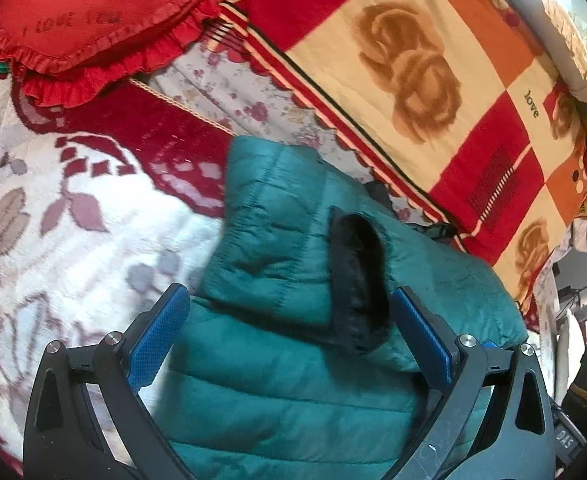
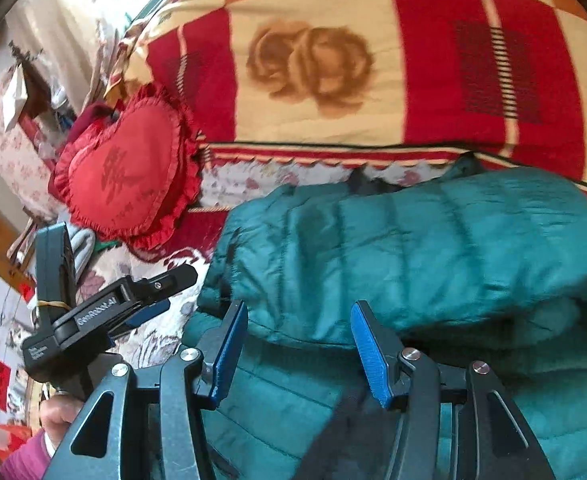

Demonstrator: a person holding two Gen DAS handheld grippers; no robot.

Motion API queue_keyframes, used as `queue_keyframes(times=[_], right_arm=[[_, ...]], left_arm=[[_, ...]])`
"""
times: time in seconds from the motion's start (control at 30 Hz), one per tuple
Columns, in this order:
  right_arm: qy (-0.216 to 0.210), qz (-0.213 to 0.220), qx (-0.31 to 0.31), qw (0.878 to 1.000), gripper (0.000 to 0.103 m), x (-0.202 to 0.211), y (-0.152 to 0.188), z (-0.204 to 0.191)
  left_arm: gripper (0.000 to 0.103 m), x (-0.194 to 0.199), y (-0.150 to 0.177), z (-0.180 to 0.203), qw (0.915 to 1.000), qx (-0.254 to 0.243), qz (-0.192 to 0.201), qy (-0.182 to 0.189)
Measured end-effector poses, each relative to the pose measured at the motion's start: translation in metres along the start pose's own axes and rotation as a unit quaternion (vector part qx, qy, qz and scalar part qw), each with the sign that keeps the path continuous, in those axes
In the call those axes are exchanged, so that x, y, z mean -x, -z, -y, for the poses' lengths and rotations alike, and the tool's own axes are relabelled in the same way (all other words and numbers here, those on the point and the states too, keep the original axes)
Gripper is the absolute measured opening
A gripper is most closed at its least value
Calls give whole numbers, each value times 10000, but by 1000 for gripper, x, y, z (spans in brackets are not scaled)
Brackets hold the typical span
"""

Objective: Fold large clothes

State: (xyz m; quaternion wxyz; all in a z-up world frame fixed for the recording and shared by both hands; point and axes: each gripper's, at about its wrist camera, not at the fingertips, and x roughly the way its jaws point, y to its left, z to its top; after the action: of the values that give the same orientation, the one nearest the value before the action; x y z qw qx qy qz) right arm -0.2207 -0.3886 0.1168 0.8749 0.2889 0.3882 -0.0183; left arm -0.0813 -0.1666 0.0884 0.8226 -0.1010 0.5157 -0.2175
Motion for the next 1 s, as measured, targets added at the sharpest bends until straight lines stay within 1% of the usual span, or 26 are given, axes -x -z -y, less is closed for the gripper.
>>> queue_keyframes(times=[0.07,0.2,0.27,0.33,0.4,0.43,0.47,0.5,0.53,0.57,0.63,0.77,0.87,0.93,0.97,1.0], right_arm=[[-1,85,-85,9999,53,13,-1,9],[42,304,-173,9994,64,43,1,26],[99,354,-179,9992,65,52,3,31],[277,357,-131,9989,65,57,6,35],[487,405,-39,9980,65,61,7,38],[532,423,-25,9977,65,62,8,40],[556,442,-35,9975,65,63,9,42],[550,449,-62,9975,65,64,9,44],[534,449,-114,9975,65,64,9,46],[528,442,-174,9975,65,64,9,49],[532,442,-235,9973,65,64,10,53],[611,487,-241,9967,65,66,9,59],[760,613,-362,9946,65,72,4,68],[999,750,-568,9905,65,77,-1,81],[1161,790,-668,9878,64,78,-5,88],[1353,800,-775,9845,65,78,-8,96]], left_arm=[[101,-9,2,10,9999,-44,-92,1],[101,-28,11,30,9995,-161,-248,-121],[101,-36,14,36,9992,-203,-301,-151],[101,-43,17,42,9988,-264,-379,-148],[93,-46,20,46,9987,-339,-366,-129],[75,-46,21,47,9986,-378,-355,-130],[52,-48,21,50,9981,-457,-398,-86],[43,-49,20,51,9977,-496,-455,-50],[31,-50,20,51,9975,-515,-483,-24],[21,-49,18,51,9976,-507,-469,9],[16,-42,13,52,9978,-541,-393,35],[14,-18,-8,52,9979,-640,-24,4],[13,-7,-27,43,9981,-594,144,-36],[11,-6,-35,33,9981,-557,219,-173],[7,-7,-38,27,9980,-519,227,-266],[5,-11,-40,20,9979,-454,226,-399]])
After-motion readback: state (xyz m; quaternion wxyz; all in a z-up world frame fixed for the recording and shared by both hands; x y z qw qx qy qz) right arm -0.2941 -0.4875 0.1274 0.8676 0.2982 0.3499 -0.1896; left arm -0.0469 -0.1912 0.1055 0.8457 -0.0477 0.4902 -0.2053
